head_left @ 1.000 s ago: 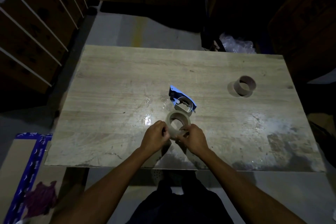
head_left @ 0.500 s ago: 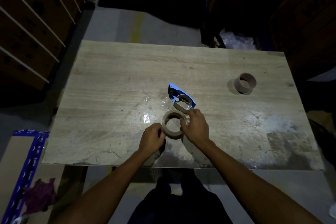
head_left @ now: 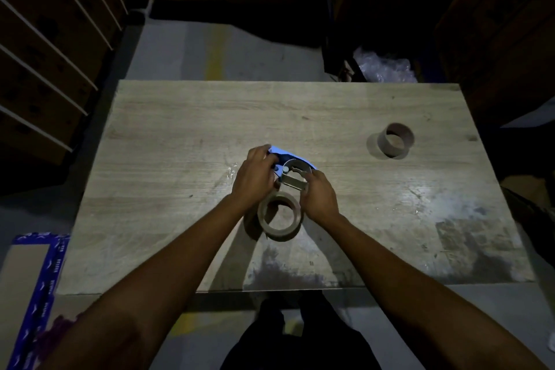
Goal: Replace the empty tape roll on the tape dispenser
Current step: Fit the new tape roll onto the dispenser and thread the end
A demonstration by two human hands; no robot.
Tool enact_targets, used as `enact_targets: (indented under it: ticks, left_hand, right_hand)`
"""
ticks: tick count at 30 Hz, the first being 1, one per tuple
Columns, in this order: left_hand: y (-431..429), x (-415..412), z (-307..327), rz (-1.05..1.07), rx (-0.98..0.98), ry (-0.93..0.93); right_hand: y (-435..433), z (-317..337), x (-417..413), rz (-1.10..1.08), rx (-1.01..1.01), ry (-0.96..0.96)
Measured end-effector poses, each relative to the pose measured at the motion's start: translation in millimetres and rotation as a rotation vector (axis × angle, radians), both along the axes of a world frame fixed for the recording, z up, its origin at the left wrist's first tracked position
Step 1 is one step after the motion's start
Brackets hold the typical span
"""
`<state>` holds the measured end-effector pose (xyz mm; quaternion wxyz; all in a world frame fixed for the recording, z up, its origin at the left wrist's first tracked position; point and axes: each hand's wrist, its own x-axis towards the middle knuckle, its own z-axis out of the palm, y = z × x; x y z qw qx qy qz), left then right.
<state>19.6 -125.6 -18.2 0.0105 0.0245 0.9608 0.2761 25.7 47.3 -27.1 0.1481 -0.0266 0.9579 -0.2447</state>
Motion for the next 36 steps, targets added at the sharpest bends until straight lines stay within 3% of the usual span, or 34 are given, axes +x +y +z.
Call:
enact_targets:
  ticks: [5, 11, 18, 28, 32, 36]
  left_hand:
    - [2.1, -27.9, -4.7, -0.199, -0.151, -0.182]
    - [8.2, -39.7, -5.9, -0.172, -0.310, -0.192]
    - [9.9, -32.9, -14.8, -0.028, -0.259, -0.199]
    - [3.5, -22.1, -10.4, -0.038, -0.214, -0.191]
    - [-3.3, -5.4, -8.2, 0.001, -0.095, -0.095]
    - [-4.6, 24.8, -13.4, 0.210, 0.055, -0.002]
  right_hand:
    - [10.0, -2.6, -25.5, 0.096, 0.051, -0.017]
    - [14.9, -1.7, -46.3, 0.039, 0.067, -0.042]
    - [15.8, -16.1, -33.8, -0.076, 0.058, -0.052]
    - [12.4, -4.1, 4.2, -0.095, 0.002, -0.003]
    - [10.6, -2.1, 23.8, -0.048, -0.002, -0.004]
    - [3.6, -4.6, 37.1, -0.031, 0.038, -0.029]
